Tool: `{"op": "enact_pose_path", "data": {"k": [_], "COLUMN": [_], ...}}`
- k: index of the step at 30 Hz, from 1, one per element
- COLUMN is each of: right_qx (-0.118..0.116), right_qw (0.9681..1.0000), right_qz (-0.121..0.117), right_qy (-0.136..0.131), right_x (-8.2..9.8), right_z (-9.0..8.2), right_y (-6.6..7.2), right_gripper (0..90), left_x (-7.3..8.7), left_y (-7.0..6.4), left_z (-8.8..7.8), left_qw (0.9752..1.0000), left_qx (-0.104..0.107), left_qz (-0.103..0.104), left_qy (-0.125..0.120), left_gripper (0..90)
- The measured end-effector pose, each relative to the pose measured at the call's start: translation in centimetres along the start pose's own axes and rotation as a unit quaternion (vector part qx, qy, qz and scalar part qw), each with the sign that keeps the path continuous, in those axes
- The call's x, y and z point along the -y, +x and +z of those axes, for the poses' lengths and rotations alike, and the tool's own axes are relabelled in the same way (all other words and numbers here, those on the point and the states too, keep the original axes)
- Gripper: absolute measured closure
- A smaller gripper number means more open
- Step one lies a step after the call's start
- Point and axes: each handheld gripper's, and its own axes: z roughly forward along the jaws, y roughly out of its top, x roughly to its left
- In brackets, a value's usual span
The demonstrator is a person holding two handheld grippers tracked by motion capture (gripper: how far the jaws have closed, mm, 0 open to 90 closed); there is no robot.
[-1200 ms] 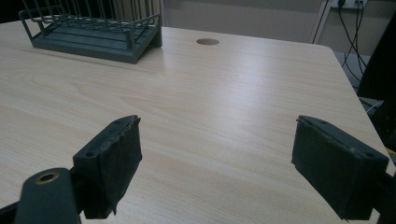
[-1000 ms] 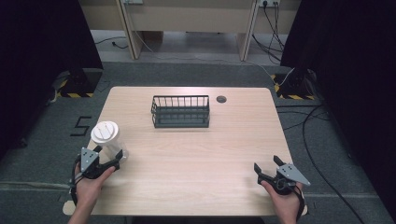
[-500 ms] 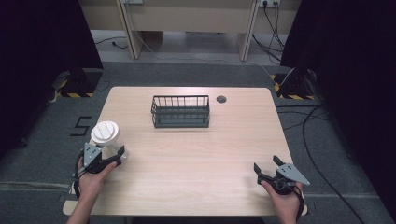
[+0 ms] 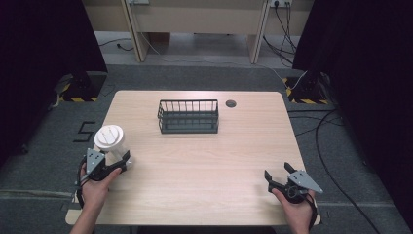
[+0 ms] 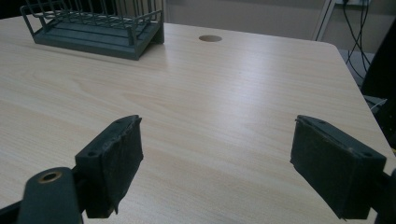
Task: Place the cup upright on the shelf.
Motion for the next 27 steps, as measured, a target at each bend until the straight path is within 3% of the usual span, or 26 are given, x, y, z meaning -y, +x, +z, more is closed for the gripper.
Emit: {"op": "enact_pose_path", "data": {"k": [9, 27], "right_qx": [0.000, 0.000], "right_qw": [1.0000, 1.0000], "right_qz": [-0.002, 0.000], "right_qy": [-0.001, -0.001], "right_x": [0.0, 0.0], "right_z": [0.0, 0.0], "right_y": [-0.1, 0.0], "right_gripper": [17.4, 17.4], "left_x": [-1.1, -3.3], "left_y": [-1.2, -2.9], "left_z": [0.5, 1.7], "left_qw": [0.9999, 0.9994], "left_qx": [0.009, 0.029], "left_qz": [0.013, 0.018], "left_qy": [0.001, -0.010], "left_gripper": [17.6, 17.6]}}
